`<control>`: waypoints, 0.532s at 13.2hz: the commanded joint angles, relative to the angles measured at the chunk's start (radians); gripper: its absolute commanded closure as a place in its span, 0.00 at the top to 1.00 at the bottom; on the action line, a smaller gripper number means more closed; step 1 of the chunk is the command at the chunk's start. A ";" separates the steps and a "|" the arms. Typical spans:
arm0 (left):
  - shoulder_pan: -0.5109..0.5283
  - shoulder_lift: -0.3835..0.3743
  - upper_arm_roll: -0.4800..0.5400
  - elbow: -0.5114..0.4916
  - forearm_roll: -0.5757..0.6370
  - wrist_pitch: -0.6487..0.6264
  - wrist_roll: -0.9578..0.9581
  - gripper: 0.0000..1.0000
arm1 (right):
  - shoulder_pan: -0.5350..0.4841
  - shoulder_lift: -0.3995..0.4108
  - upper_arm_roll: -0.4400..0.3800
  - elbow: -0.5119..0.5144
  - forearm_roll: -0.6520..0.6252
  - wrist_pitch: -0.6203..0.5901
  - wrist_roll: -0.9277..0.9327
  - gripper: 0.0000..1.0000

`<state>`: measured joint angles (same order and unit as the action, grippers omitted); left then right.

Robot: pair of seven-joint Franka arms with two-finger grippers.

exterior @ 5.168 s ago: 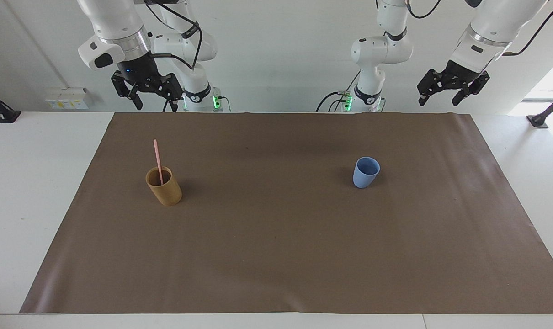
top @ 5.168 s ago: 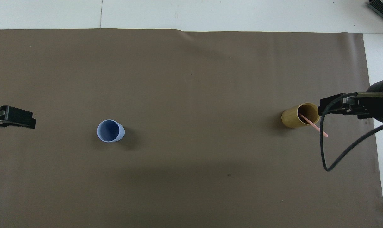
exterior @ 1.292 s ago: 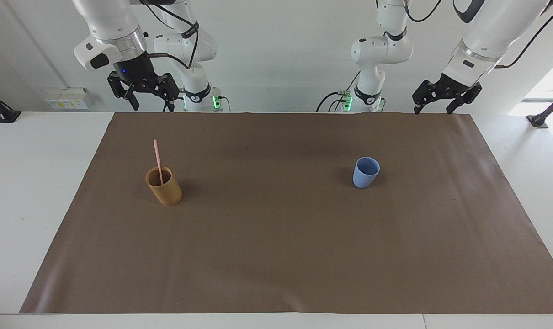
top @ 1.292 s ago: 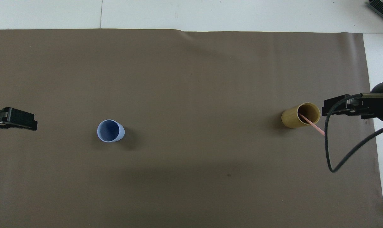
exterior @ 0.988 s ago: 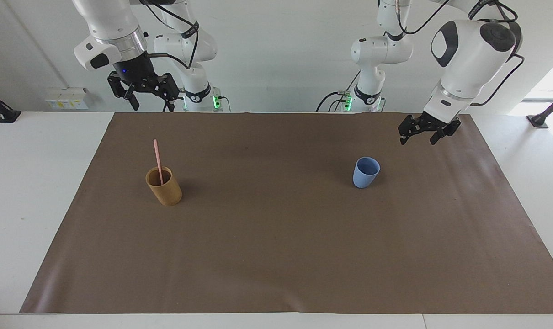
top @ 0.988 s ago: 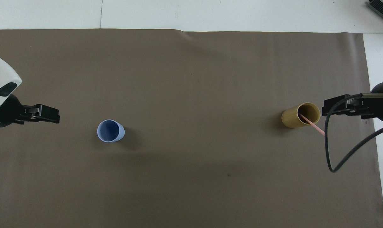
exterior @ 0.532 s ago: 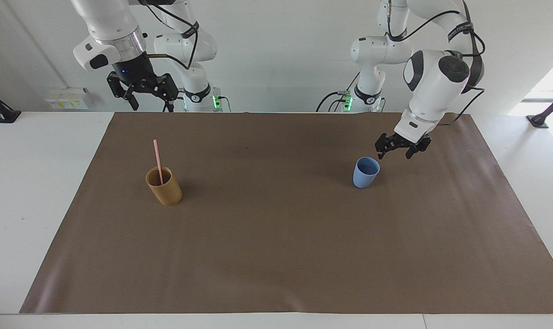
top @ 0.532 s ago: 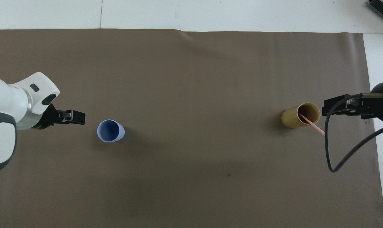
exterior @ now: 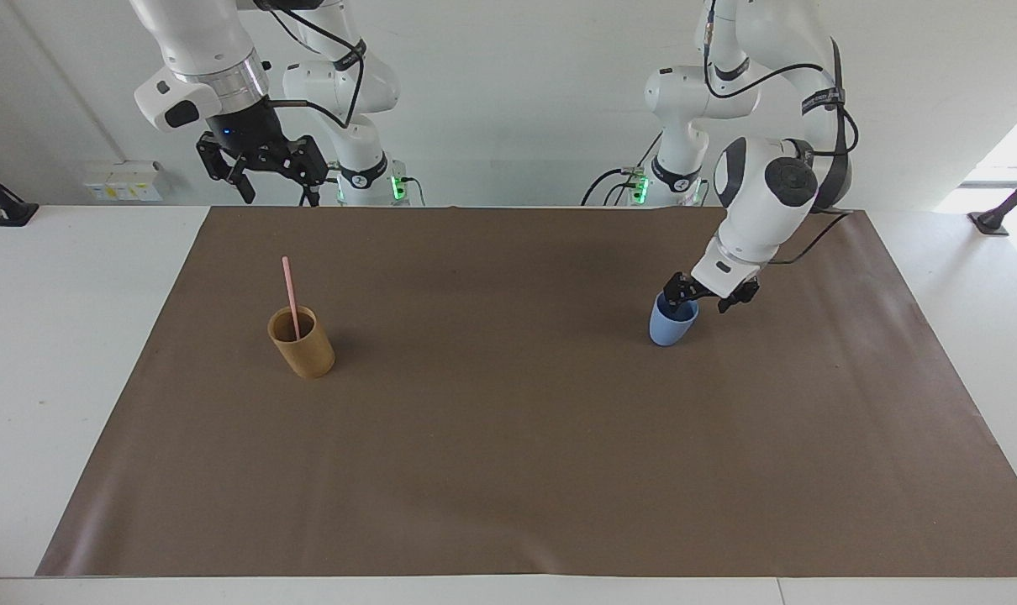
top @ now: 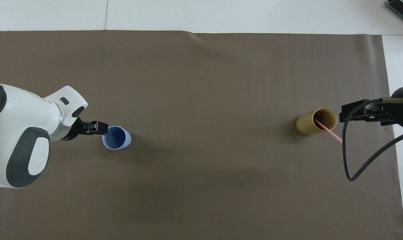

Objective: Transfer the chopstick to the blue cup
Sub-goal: 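Reach the left gripper to the blue cup and grasp it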

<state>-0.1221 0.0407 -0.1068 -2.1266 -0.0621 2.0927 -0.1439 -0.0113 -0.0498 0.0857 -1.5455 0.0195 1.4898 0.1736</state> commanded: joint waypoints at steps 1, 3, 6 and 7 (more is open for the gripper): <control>-0.005 -0.021 0.013 -0.027 -0.010 0.020 0.013 1.00 | -0.015 -0.025 0.002 -0.030 0.007 0.012 -0.034 1.00; -0.016 -0.028 0.013 -0.068 -0.010 0.021 0.007 1.00 | -0.015 -0.028 0.002 -0.036 0.007 0.012 -0.034 1.00; -0.017 -0.016 0.012 -0.075 -0.008 0.035 0.006 0.50 | -0.015 -0.038 0.002 -0.048 0.007 0.012 -0.034 1.00; -0.017 -0.018 0.013 -0.075 -0.008 0.026 0.013 0.00 | -0.015 -0.038 0.002 -0.050 0.007 0.012 -0.034 1.00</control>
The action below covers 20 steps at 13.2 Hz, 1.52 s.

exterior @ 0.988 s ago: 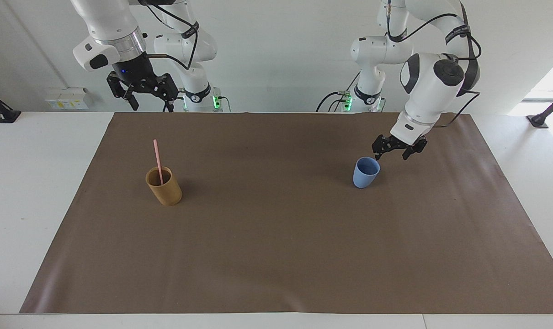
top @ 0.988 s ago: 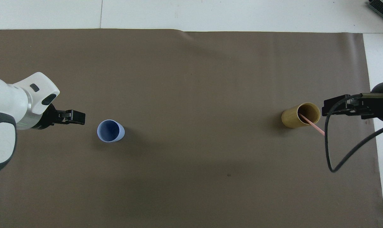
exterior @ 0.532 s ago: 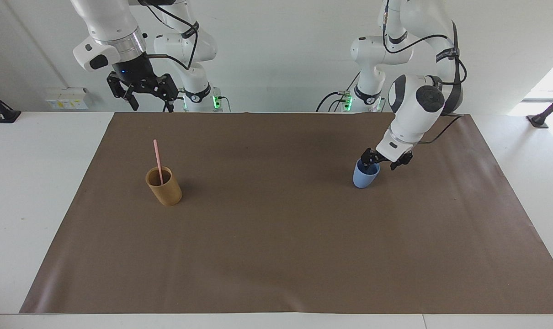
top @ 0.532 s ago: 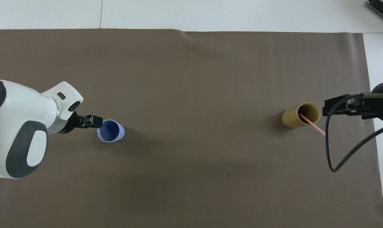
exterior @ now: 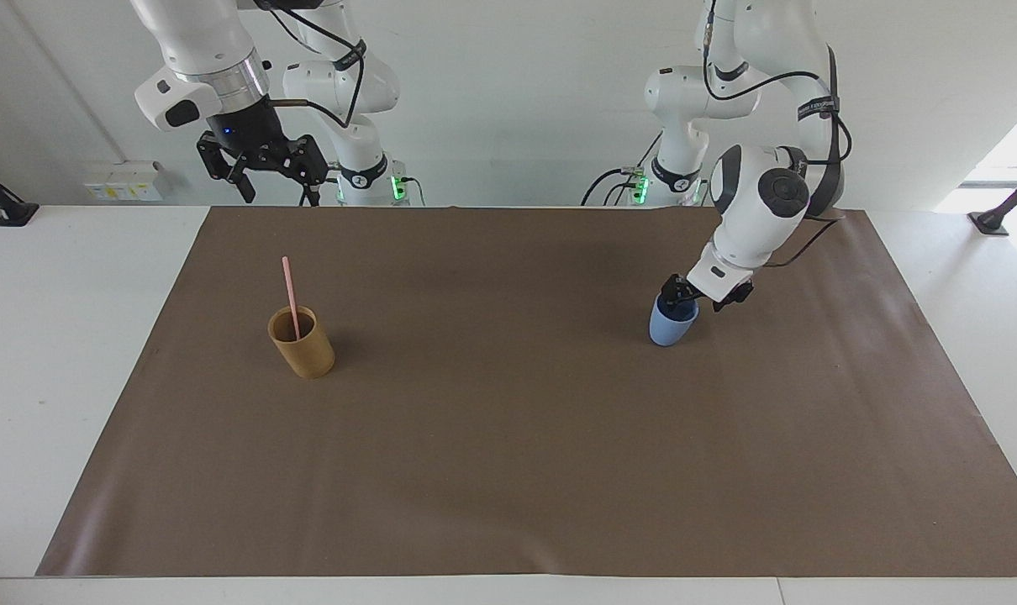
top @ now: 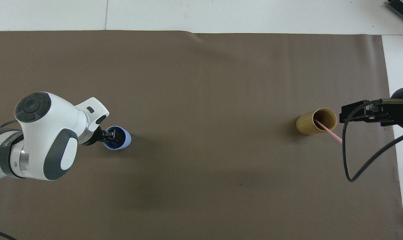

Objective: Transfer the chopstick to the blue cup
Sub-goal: 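Slide the blue cup with the left gripper toward the table center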

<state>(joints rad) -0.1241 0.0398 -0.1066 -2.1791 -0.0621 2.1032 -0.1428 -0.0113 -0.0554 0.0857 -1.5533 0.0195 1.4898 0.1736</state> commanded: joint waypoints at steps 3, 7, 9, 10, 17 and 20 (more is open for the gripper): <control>-0.016 -0.002 0.013 0.015 -0.008 0.011 0.014 0.00 | -0.015 -0.032 0.002 -0.042 0.007 0.012 -0.034 1.00; -0.020 0.009 0.016 0.105 0.002 -0.018 0.011 0.00 | -0.015 -0.032 0.002 -0.042 0.007 0.012 -0.034 1.00; -0.023 -0.001 0.010 0.230 0.004 -0.151 0.000 0.00 | -0.015 -0.032 0.002 -0.042 0.007 0.014 -0.034 1.00; -0.034 0.008 0.005 0.308 0.004 -0.239 -0.012 0.00 | -0.015 -0.032 0.002 -0.042 0.007 0.014 -0.034 1.00; -0.281 0.031 0.002 0.390 -0.007 -0.255 -0.469 0.00 | -0.016 -0.032 0.002 -0.042 0.007 0.015 -0.035 1.00; -0.325 0.054 0.001 0.383 -0.010 -0.200 -0.563 0.00 | -0.024 -0.037 0.002 -0.053 0.007 0.015 -0.039 1.00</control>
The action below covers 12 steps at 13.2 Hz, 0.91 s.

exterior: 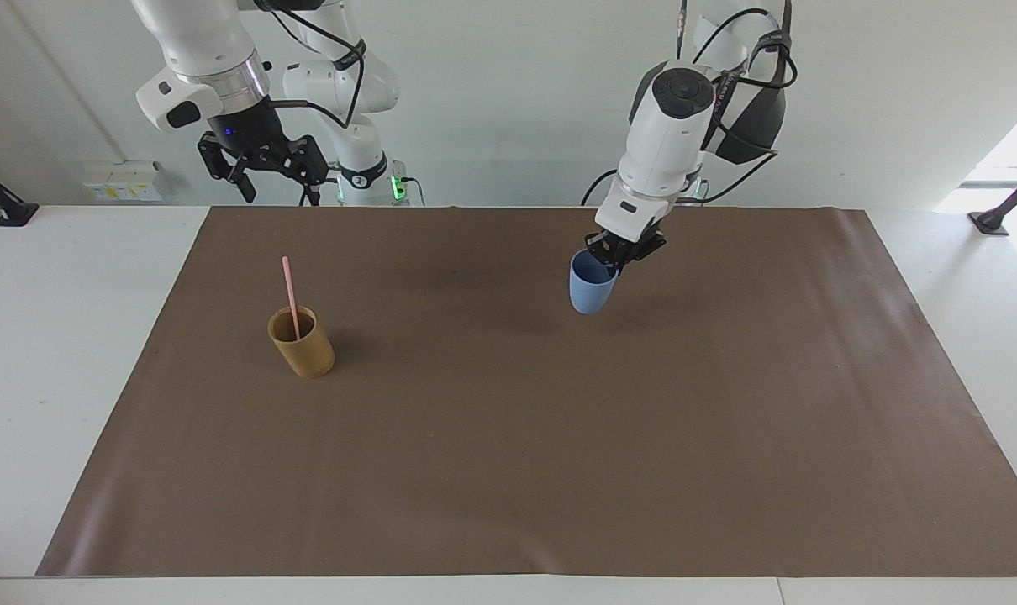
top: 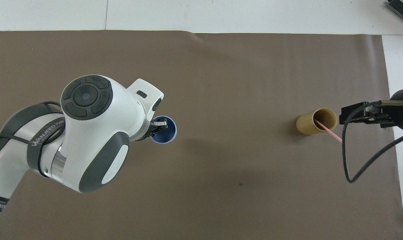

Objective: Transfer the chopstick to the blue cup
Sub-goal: 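Slide the blue cup with the left gripper toward the table center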

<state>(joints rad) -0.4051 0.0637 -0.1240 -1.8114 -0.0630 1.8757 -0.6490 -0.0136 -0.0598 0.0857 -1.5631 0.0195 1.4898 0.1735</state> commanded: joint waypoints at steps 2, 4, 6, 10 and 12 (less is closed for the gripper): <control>-0.095 0.099 0.017 0.023 -0.009 0.116 -0.176 0.00 | -0.034 -0.046 0.002 -0.067 0.007 0.035 -0.061 1.00; -0.100 0.125 0.017 0.027 -0.023 0.181 -0.190 0.00 | -0.034 -0.049 0.000 -0.071 0.007 0.035 -0.063 1.00; -0.129 0.168 0.017 0.035 -0.040 0.247 -0.219 0.00 | -0.034 -0.051 0.002 -0.074 0.007 0.035 -0.063 1.00; -0.193 0.212 0.017 0.035 -0.040 0.292 -0.239 0.00 | -0.032 -0.064 0.002 -0.092 0.007 0.049 -0.062 1.00; -0.204 0.214 0.015 0.003 -0.040 0.305 -0.270 0.00 | -0.031 -0.084 0.002 -0.135 0.005 0.094 -0.062 1.00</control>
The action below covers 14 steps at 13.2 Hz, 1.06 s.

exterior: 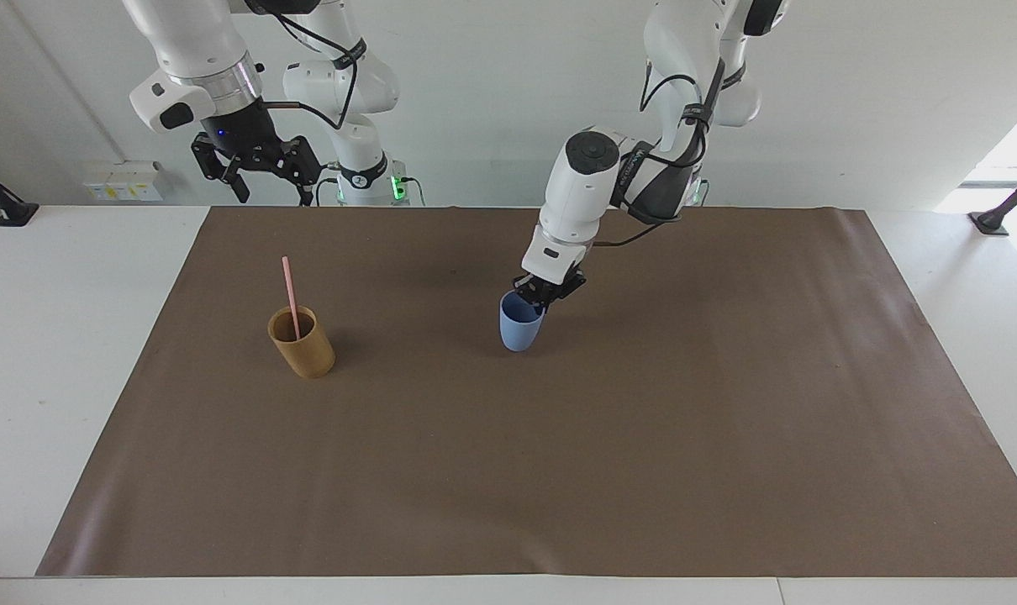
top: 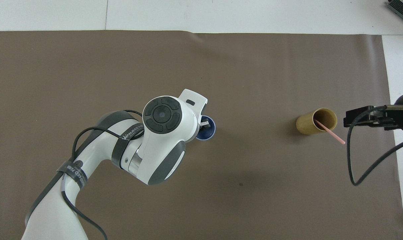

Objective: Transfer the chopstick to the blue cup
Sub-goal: 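Slide the blue cup with the left gripper toward the table center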

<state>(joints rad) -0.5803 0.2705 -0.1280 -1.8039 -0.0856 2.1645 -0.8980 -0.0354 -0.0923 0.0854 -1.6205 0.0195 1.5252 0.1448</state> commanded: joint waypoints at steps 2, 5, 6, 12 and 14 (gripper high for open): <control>-0.032 0.009 0.019 -0.011 -0.022 0.028 -0.030 0.00 | -0.003 -0.081 0.002 -0.134 0.005 0.105 -0.033 1.00; -0.035 0.013 0.018 -0.025 -0.023 0.043 -0.045 0.00 | -0.003 -0.083 0.002 -0.177 0.005 0.162 -0.056 1.00; -0.039 0.012 0.018 -0.032 -0.025 0.043 -0.047 0.00 | -0.004 -0.087 0.002 -0.208 0.004 0.189 -0.059 1.00; -0.043 0.021 0.019 -0.043 -0.025 0.055 -0.090 1.00 | -0.012 -0.145 0.001 -0.421 -0.041 0.368 -0.094 1.00; -0.029 0.004 0.021 -0.034 -0.023 -0.003 -0.078 1.00 | -0.024 -0.142 0.001 -0.458 -0.043 0.410 -0.094 1.00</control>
<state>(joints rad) -0.6023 0.2989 -0.1255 -1.8338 -0.0911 2.2034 -0.9792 -0.0359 -0.1906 0.0842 -1.9987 -0.0124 1.8788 0.0860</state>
